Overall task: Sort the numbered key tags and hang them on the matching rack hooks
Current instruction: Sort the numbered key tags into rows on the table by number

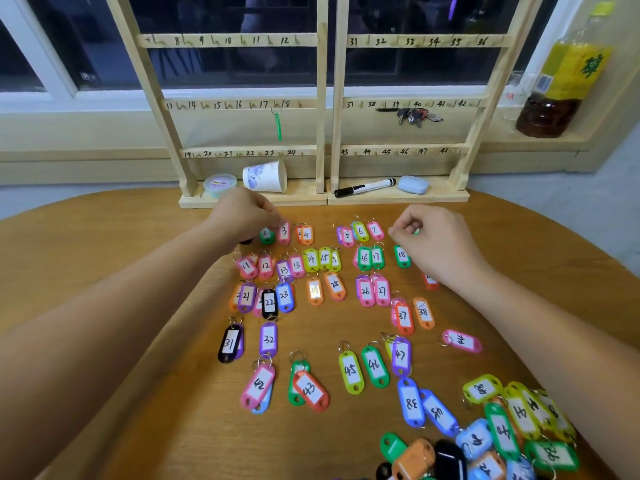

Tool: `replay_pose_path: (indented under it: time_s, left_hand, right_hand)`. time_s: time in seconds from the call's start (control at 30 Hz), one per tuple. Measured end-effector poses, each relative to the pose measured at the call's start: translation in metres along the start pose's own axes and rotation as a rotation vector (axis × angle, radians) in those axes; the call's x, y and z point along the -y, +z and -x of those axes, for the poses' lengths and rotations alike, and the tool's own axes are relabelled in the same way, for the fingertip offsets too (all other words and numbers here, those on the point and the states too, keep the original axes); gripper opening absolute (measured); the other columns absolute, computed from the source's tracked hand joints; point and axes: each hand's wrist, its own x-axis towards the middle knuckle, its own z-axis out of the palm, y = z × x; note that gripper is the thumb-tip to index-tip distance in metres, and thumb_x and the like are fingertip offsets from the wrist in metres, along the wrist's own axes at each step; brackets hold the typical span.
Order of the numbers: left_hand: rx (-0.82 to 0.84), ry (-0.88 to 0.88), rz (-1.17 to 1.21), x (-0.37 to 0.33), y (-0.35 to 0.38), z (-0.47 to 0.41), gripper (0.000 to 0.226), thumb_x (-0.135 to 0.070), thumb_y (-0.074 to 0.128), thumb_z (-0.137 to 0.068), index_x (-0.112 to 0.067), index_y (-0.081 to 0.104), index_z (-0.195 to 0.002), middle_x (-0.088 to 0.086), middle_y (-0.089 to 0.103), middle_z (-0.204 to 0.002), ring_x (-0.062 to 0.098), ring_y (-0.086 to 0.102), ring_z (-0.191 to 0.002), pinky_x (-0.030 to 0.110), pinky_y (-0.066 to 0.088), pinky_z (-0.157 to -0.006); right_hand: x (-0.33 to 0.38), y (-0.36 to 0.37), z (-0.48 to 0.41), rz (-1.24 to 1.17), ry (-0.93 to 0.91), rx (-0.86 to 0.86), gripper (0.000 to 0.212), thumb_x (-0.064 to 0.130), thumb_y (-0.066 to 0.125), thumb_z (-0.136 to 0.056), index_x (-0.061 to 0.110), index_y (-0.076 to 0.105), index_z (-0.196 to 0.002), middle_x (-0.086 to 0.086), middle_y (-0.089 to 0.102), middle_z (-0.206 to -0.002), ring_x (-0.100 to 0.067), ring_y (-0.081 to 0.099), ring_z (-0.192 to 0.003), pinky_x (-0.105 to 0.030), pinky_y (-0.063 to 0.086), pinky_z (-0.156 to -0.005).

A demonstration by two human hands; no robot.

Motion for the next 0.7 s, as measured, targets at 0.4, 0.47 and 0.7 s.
replay_pose_path:
  time_s: [0.4,0.47,0.7]
  left_hand:
    - [-0.176,0.155,-0.286,0.017,0.009,0.002,0.018,-0.044,0.082,-0.089,-0.029,0.073,-0.089,-0.008,0.071,-0.088,0.014,0.068,-0.080,0.034,0.057,-0.066]
    - [-0.224,0.173,-0.219,0.015,0.004,0.013,0.022,-0.047,0.080,-0.090,-0.029,0.071,-0.096,-0.008,0.067,-0.088,0.015,0.068,-0.080,0.033,0.053,-0.062]
    - [-0.195,0.312,-0.020,-0.006,-0.001,0.107,0.013,-0.034,0.081,-0.091,-0.030,0.070,-0.098,-0.006,0.066,-0.077,0.005,0.059,-0.060,0.025,0.041,-0.056]
  right_hand:
    - [0.041,-0.013,0.068,-0.156,-0.114,0.045,0.017,0.020,0.077,-0.090,0.029,0.071,-0.077,0.013,0.065,-0.074,-0.006,0.056,-0.069,-0.012,0.039,-0.059]
    - [0.043,-0.019,0.080,-0.180,-0.107,0.046,0.018,0.019,0.078,-0.089,0.029,0.072,-0.077,0.015,0.066,-0.075,-0.006,0.057,-0.071,-0.011,0.039,-0.061]
    - [0.036,-0.044,0.128,-0.213,-0.076,0.157,0.016,0.023,0.077,-0.091,0.032,0.073,-0.079,0.019,0.067,-0.082,-0.010,0.059,-0.078,-0.022,0.048,-0.071]
